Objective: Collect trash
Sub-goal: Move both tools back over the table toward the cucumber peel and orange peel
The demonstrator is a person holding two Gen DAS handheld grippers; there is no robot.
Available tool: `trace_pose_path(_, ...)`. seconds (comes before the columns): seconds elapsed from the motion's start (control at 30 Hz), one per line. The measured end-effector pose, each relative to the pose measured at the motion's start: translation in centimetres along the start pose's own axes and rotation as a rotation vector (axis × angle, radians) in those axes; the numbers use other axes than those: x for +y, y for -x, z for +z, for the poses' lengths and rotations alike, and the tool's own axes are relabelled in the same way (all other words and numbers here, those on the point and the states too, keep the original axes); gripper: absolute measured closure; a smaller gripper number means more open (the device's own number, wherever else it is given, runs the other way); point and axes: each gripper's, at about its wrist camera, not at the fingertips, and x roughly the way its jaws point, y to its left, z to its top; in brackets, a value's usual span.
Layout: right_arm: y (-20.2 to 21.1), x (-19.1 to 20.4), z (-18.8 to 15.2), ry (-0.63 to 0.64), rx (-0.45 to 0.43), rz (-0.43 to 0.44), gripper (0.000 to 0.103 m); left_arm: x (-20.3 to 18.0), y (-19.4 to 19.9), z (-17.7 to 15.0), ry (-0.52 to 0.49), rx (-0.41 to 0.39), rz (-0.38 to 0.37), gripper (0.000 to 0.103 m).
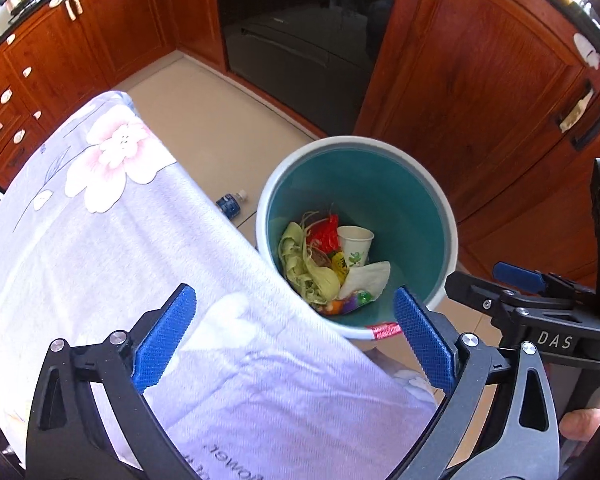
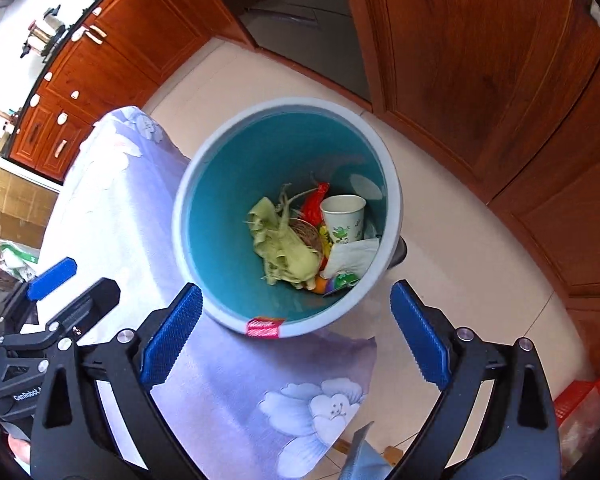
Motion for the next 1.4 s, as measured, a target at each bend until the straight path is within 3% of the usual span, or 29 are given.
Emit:
trace_pose_path(0.27, 2.6, 3.2, -1.8, 0.054, -0.033, 0.013, 0.012, 2.7, 3.6, -3.0, 0.050, -0.041, 0.001, 0.004)
trace_pose_path(0.67, 3.9, 12.1, -6.5, 0.214, -0.029, 0.074, 0.012, 10.5, 8.8, -11.2, 0.138, -0.071, 0.077, 0.004)
trace_pose_path(1.0, 1.2, 23.5, -11.7, 0.444, 0.058, 0.144, 0.012, 20.8, 12.3, -19.2, 0.274, -0.090, 0.177, 0.004)
trace_pose_path(1.4, -3.7, 33.8, -17.7, 0.642, 0.164, 0.191, 0.012, 30.2, 13.3, -25.6, 0.402, -0.083, 0.194, 0.004)
